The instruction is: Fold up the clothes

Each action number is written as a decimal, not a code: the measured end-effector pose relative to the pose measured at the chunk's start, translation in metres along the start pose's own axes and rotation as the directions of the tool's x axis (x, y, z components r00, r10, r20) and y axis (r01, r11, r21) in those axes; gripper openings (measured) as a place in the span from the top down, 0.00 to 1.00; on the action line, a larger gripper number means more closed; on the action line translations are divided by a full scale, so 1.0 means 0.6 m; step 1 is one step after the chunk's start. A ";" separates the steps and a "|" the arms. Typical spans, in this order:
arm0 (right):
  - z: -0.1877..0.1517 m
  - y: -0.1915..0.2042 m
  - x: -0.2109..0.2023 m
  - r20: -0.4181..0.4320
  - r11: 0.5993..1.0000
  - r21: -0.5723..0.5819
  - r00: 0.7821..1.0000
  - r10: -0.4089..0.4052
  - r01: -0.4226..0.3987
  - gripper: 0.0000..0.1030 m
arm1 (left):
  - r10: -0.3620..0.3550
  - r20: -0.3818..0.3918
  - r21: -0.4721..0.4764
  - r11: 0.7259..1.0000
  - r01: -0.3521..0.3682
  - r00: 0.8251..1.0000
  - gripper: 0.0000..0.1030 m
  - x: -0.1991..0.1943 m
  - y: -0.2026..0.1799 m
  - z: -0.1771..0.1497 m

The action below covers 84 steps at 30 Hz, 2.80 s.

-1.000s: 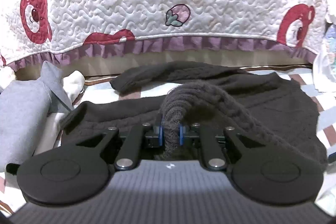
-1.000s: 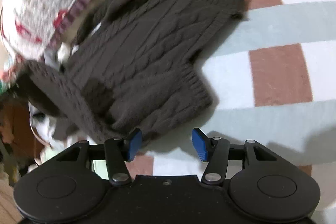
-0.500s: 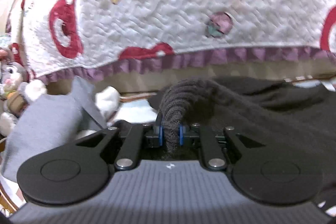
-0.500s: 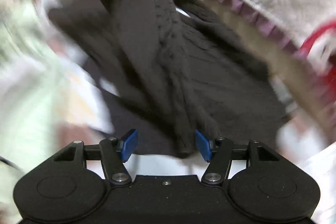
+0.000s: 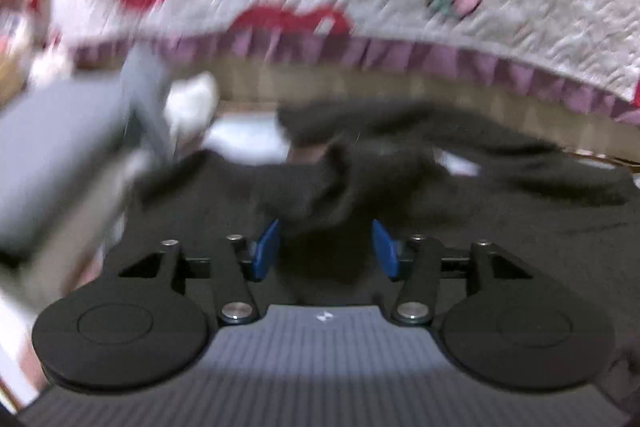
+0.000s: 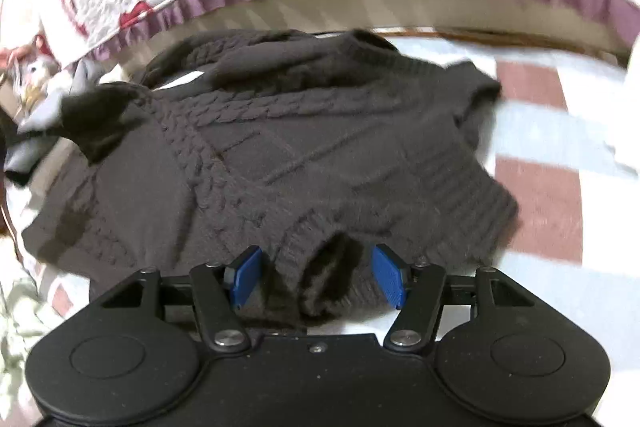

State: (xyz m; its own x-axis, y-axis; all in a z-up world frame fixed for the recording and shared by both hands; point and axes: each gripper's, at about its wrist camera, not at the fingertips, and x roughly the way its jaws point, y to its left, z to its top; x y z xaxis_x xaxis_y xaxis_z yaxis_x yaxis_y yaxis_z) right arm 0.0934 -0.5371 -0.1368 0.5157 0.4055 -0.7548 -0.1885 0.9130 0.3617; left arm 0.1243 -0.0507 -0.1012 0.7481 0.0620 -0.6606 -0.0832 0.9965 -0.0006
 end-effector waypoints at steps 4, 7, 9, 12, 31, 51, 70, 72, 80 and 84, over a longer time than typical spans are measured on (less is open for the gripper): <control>-0.002 -0.031 -0.021 0.029 0.984 0.151 0.994 -0.101 0.095 0.35 | -0.154 -0.129 0.029 0.987 0.159 0.980 0.51 -0.002 -0.025 -0.073; 0.004 -0.069 -0.046 0.058 0.938 0.308 0.981 -0.184 0.157 0.34 | -0.293 -0.174 0.158 0.934 0.321 0.940 0.51 -0.023 -0.082 -0.101; -0.002 -0.116 -0.063 0.096 0.893 0.440 0.984 -0.151 0.094 0.34 | -0.374 -0.208 0.264 0.868 0.420 0.904 0.50 -0.037 -0.134 -0.107; -0.039 -0.169 -0.086 0.171 0.753 0.653 0.984 -0.043 -0.080 0.34 | -0.451 -0.268 0.408 0.747 0.524 0.851 0.49 -0.053 -0.223 -0.117; -0.031 -0.175 0.000 0.324 0.775 0.575 0.943 0.077 -0.261 0.33 | -0.366 -0.280 0.690 0.566 0.451 0.887 0.19 -0.017 -0.470 -0.177; -0.017 -0.157 -0.084 0.390 0.859 0.448 0.919 0.060 -0.246 0.88 | -0.520 -0.408 0.591 0.476 0.651 0.750 0.89 -0.063 -0.475 -0.083; -0.093 -0.197 -0.194 0.245 0.869 0.491 0.966 -0.076 -0.056 0.43 | -0.481 -0.606 0.432 0.469 0.770 0.634 0.79 -0.079 -0.516 -0.190; -0.063 -0.211 -0.181 0.265 0.877 0.472 0.963 -0.047 -0.087 0.43 | -0.480 -0.608 0.423 0.477 0.770 0.632 0.74 -0.082 -0.510 -0.192; 0.014 -0.148 -0.061 0.178 0.985 0.157 0.979 -0.094 0.066 0.41 | -0.599 -0.597 0.246 0.497 0.832 0.534 0.60 -0.082 -0.479 -0.146; 0.026 -0.129 -0.010 0.148 0.974 0.069 0.963 -0.225 0.217 0.30 | -0.635 -0.548 0.157 0.561 0.813 0.545 0.60 -0.071 -0.445 -0.115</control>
State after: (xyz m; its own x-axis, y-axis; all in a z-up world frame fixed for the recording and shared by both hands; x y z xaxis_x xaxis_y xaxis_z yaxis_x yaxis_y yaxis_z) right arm 0.1182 -0.6109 -0.1518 0.6629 0.1788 -0.7271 -0.0146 0.9740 0.2263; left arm 0.0691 -0.3231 -0.1244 0.0998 -0.6294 -0.7706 0.6648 0.6185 -0.4190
